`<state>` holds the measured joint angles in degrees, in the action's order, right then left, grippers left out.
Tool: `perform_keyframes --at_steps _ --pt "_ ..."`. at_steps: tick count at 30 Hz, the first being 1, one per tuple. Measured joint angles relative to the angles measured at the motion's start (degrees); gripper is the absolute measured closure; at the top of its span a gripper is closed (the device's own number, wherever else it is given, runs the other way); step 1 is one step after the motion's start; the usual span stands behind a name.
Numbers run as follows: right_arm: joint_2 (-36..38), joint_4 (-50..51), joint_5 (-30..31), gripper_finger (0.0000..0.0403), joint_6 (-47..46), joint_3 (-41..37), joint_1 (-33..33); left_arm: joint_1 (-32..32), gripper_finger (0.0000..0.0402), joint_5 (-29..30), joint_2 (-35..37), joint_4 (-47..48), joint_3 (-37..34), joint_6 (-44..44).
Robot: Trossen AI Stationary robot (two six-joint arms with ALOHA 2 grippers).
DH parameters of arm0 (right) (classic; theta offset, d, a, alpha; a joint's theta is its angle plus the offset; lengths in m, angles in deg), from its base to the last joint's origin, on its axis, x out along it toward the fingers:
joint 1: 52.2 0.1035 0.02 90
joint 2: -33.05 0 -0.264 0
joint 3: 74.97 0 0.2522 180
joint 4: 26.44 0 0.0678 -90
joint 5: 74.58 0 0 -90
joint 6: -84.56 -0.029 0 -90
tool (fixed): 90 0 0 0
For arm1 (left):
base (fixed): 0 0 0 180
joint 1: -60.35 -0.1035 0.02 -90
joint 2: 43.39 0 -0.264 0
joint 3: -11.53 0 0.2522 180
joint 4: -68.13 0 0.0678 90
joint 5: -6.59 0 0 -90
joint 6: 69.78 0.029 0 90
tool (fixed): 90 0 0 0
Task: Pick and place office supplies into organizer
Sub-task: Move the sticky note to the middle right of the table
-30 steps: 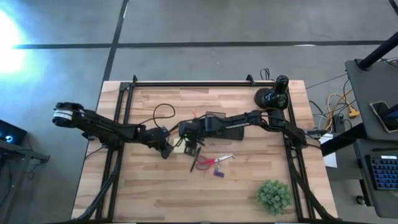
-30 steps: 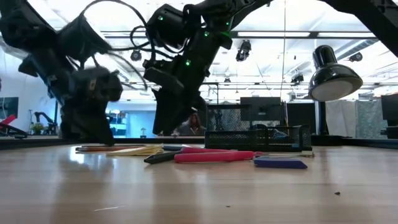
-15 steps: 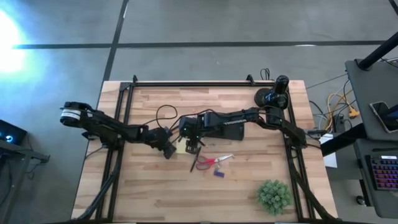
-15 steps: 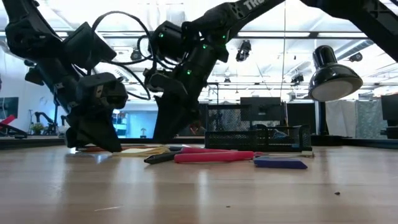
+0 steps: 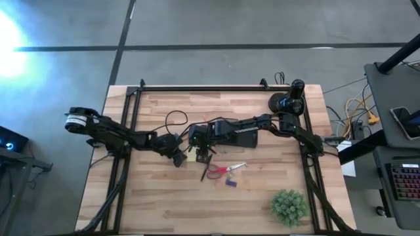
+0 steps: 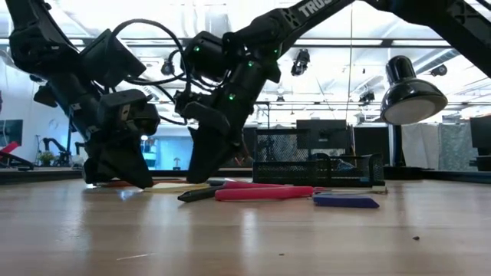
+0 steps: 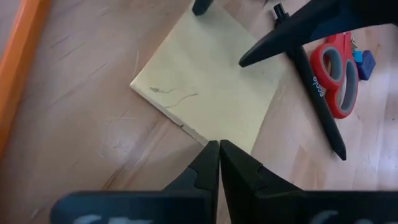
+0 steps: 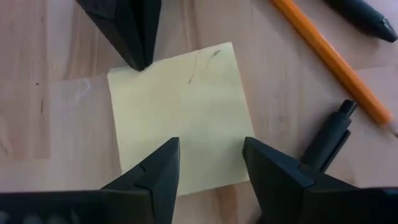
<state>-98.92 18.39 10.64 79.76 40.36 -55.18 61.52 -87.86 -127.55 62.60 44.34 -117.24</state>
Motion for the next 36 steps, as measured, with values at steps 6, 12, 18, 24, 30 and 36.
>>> perform_keyframes --at_steps 6,12,18,24,30,36 --pt "0.1 0.0 2.5 0.0229 8.2 1.4 -0.1 0.0 0.0401 -0.1 0.0 0.0 0.0 0.0" --pt "-0.8 1.3 -2.6 0.0229 7.3 0.4 -0.4 0.0 0.0402 -0.1 0.0 0.1 0.0 0.0" --pt "-1.6 0.7 -4.1 0.0229 3.9 0.4 0.1 -0.1 0.0402 0.0 0.0 0.0 0.0 0.0" --pt "-1.9 0.1 -4.8 0.0244 2.3 1.3 1.3 -0.2 0.0402 0.3 0.0 0.1 0.1 0.0" --pt "-2.1 -0.1 -4.7 0.0284 2.1 1.8 1.9 -0.7 0.0402 -0.1 0.0 0.1 0.2 0.1" --pt "-2.1 -0.5 -6.7 0.0329 0.2 3.3 1.9 -0.7 0.0402 -0.1 0.0 0.1 0.2 0.1"
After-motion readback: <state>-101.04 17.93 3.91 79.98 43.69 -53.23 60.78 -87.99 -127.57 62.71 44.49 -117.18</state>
